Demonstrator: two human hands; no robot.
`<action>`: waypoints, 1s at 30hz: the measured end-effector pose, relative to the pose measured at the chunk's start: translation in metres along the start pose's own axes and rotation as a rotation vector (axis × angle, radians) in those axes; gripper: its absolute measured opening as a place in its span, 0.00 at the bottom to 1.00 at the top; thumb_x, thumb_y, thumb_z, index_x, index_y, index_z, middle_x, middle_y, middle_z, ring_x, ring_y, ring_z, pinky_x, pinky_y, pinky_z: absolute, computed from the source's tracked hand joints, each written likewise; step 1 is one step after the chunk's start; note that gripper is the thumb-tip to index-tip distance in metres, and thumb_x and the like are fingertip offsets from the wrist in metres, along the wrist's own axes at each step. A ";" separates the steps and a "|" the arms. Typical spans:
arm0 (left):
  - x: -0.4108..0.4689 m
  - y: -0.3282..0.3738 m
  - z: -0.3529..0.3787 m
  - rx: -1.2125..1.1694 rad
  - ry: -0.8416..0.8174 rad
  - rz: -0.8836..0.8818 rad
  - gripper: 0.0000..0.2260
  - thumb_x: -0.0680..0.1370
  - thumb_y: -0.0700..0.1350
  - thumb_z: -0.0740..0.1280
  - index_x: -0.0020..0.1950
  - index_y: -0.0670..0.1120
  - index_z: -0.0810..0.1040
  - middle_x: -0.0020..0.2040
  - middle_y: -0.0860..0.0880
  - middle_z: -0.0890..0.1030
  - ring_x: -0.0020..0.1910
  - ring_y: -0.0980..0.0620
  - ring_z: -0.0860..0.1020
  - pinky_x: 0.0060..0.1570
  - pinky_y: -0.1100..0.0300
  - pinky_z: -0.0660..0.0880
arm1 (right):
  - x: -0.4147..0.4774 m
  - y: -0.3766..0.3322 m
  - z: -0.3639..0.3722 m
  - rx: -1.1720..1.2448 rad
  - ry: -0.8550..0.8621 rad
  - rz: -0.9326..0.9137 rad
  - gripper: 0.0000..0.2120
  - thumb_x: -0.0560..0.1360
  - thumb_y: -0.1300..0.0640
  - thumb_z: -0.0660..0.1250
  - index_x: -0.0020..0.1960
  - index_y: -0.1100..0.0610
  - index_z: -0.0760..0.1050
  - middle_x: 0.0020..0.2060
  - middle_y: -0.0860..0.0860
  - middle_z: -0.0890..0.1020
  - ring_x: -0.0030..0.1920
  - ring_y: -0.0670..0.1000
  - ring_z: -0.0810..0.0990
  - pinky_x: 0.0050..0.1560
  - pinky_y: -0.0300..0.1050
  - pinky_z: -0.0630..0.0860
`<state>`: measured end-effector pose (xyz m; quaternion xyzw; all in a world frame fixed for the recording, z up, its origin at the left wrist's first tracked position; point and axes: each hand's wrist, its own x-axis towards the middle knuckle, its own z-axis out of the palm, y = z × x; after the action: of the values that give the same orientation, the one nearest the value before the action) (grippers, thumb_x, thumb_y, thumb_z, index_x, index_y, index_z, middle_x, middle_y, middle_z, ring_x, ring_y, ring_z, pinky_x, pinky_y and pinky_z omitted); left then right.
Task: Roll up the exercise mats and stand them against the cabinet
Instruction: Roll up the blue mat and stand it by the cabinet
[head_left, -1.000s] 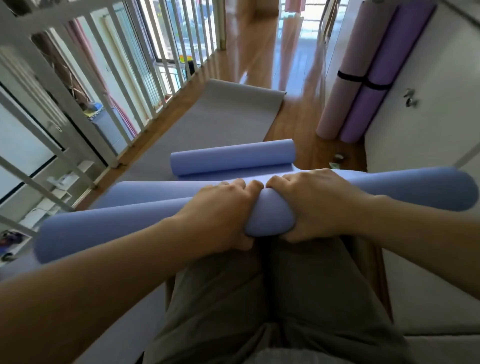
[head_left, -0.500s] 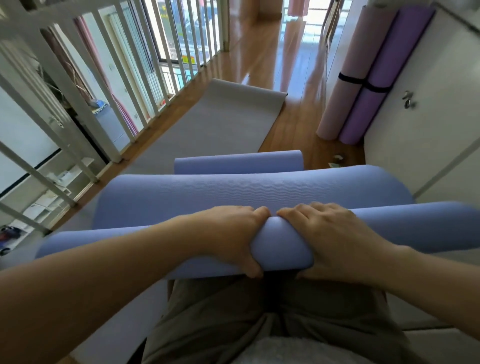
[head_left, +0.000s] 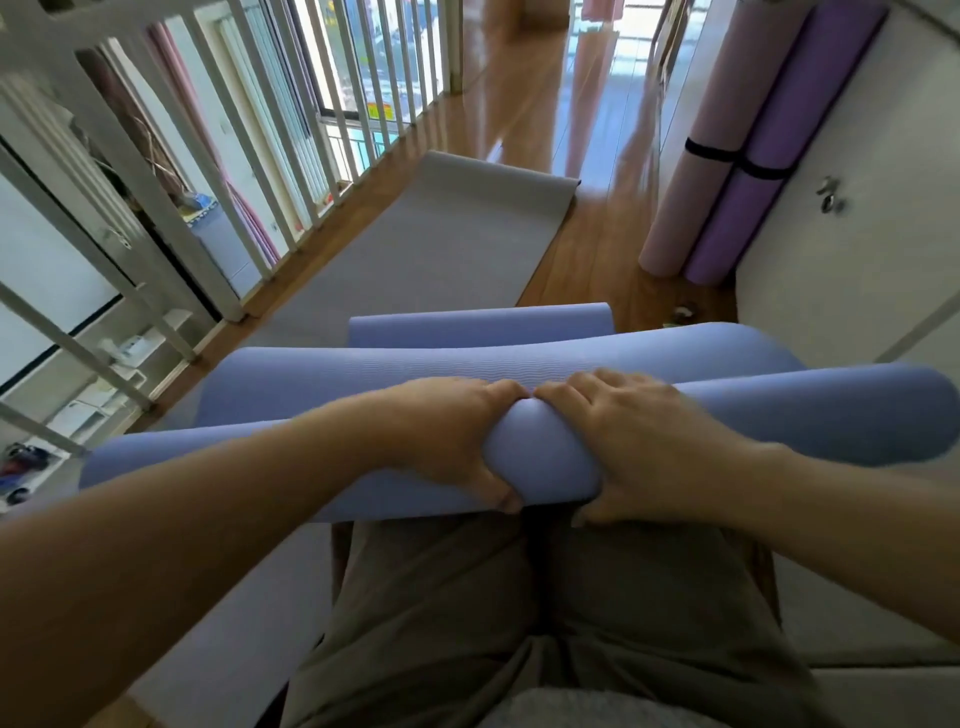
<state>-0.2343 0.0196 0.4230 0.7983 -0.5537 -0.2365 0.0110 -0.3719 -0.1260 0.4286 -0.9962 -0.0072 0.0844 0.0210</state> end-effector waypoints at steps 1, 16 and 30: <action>0.003 -0.002 -0.004 -0.033 -0.053 0.000 0.38 0.65 0.64 0.74 0.70 0.58 0.62 0.64 0.54 0.74 0.58 0.52 0.74 0.61 0.54 0.71 | 0.000 -0.001 0.003 0.027 0.026 0.006 0.42 0.64 0.34 0.72 0.72 0.47 0.60 0.65 0.47 0.71 0.63 0.49 0.70 0.63 0.47 0.68; 0.024 -0.010 -0.013 0.039 0.020 -0.045 0.36 0.67 0.64 0.73 0.70 0.58 0.64 0.63 0.54 0.74 0.58 0.53 0.73 0.58 0.59 0.68 | 0.017 0.006 0.001 0.038 0.110 0.042 0.40 0.67 0.35 0.71 0.72 0.48 0.61 0.66 0.48 0.73 0.62 0.50 0.73 0.64 0.45 0.68; -0.003 0.014 -0.008 0.251 0.410 -0.046 0.38 0.69 0.59 0.71 0.73 0.53 0.56 0.61 0.48 0.72 0.57 0.46 0.74 0.54 0.50 0.70 | 0.042 0.027 -0.039 -0.019 -0.134 -0.040 0.38 0.60 0.32 0.73 0.64 0.47 0.67 0.53 0.44 0.78 0.50 0.45 0.75 0.53 0.42 0.73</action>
<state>-0.2443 0.0151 0.4356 0.8370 -0.5469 0.0011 0.0183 -0.3236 -0.1541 0.4592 -0.9881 -0.0295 0.1503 0.0129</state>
